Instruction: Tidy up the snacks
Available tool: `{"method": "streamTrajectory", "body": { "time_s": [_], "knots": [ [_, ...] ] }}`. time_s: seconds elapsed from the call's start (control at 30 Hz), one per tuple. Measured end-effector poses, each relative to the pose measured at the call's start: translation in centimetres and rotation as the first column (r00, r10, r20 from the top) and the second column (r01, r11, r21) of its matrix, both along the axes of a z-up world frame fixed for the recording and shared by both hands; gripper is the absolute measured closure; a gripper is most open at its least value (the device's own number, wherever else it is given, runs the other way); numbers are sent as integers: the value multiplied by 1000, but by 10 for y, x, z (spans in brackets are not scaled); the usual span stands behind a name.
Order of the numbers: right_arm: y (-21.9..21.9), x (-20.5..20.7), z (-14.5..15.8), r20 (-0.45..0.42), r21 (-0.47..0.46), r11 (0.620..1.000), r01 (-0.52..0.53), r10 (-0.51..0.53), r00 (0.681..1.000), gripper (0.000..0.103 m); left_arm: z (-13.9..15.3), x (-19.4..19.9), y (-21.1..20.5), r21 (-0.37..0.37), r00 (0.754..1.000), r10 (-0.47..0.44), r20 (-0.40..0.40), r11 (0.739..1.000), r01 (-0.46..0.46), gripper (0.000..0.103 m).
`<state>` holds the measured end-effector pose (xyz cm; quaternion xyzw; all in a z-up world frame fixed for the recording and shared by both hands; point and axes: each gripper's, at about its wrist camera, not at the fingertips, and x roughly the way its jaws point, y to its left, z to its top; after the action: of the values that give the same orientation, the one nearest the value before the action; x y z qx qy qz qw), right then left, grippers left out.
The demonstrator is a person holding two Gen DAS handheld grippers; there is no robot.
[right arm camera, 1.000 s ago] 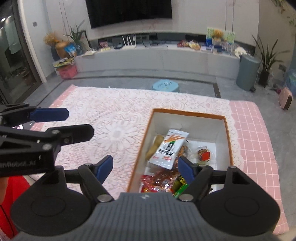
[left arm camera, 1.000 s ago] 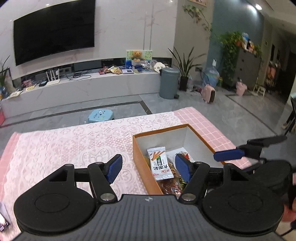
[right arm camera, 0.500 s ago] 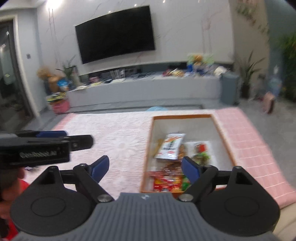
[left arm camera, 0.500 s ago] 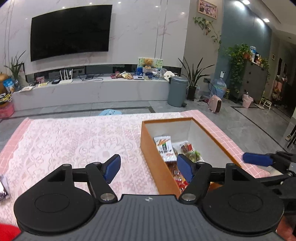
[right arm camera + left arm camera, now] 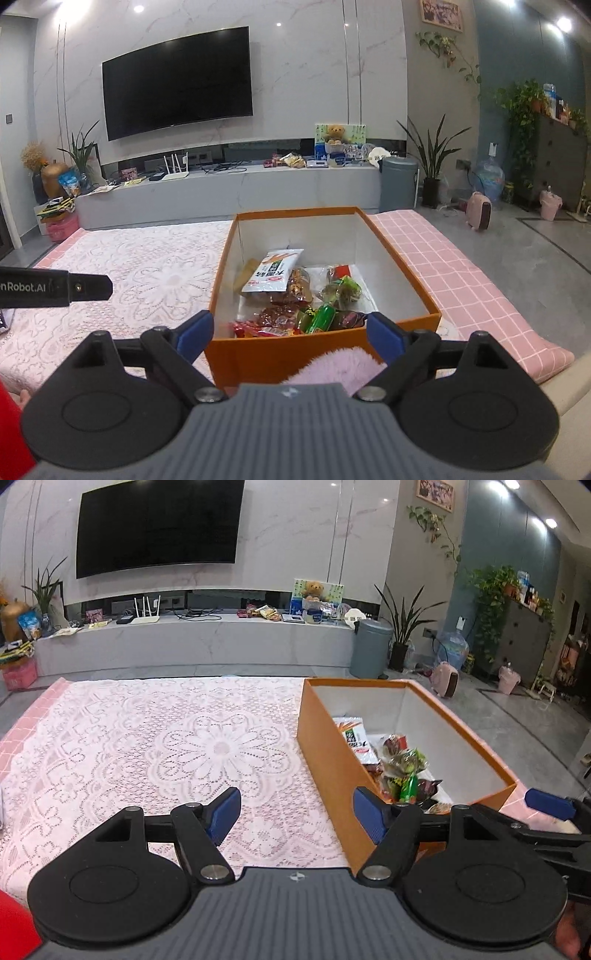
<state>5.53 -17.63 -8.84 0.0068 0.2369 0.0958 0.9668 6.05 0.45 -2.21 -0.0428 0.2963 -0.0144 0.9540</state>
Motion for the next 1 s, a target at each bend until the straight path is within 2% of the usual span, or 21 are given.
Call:
{"method": "streamTrajectory", "body": {
  "time_s": [0.13, 0.33, 0.57, 1.0],
  "knots": [
    [-4, -1, -5, 16, 32, 999, -11, 11, 1000, 14, -7, 3, 0, 22, 1000, 11, -14, 1000, -11, 21],
    [-11, 3, -11, -20, 69, 997, 18, -17, 1000, 14, -15, 3, 3, 22, 999, 19, -39, 1000, -18, 21],
    [-3, 3, -12, -3, 14, 1000, 25, -25, 1000, 14, -19, 2, 1, 32, 997, 24, -70, 999, -22, 21],
    [-1, 1, -12, -4, 2, 1000, 26, -26, 1000, 14, -14, -1, -1, 57, 998, 28, -63, 998, -24, 21]
  ]
}}
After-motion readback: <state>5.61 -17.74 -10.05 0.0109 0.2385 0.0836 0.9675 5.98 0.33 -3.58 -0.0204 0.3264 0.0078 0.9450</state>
